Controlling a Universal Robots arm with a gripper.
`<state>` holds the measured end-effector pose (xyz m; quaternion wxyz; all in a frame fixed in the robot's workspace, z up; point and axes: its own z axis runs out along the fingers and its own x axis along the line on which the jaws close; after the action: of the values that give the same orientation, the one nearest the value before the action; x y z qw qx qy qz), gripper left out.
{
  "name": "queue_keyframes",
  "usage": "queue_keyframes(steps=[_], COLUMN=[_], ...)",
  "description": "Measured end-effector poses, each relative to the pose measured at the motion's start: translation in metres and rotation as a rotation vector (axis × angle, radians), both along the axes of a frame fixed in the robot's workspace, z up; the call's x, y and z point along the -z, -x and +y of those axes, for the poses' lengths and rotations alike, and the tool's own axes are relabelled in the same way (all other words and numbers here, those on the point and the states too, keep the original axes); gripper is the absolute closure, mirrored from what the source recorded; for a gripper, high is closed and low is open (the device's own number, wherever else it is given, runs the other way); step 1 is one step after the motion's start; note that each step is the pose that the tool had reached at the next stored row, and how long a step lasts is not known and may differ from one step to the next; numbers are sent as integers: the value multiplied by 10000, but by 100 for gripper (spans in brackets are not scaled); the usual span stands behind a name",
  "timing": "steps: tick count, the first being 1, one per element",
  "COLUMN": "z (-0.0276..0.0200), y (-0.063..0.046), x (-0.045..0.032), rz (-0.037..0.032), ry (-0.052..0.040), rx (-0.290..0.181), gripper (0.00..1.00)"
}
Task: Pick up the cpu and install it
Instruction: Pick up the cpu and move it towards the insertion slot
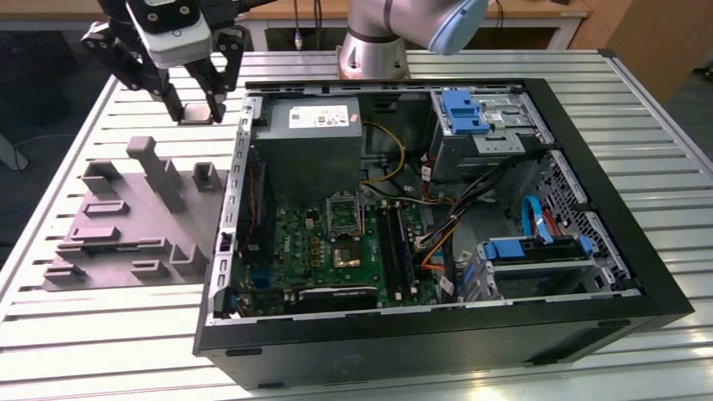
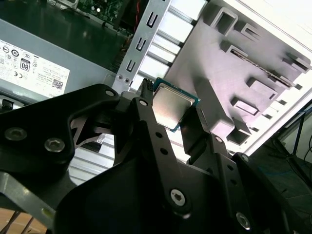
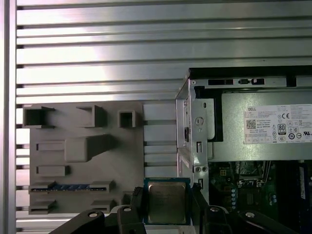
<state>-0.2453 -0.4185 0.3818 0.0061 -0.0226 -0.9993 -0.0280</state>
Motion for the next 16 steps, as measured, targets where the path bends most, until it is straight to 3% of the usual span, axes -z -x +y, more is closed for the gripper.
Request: queue_keyframes(steps=[16], z=[0], y=[-103], x=[0], rz=[0], ry=[-1], rx=[0], gripper=[53])
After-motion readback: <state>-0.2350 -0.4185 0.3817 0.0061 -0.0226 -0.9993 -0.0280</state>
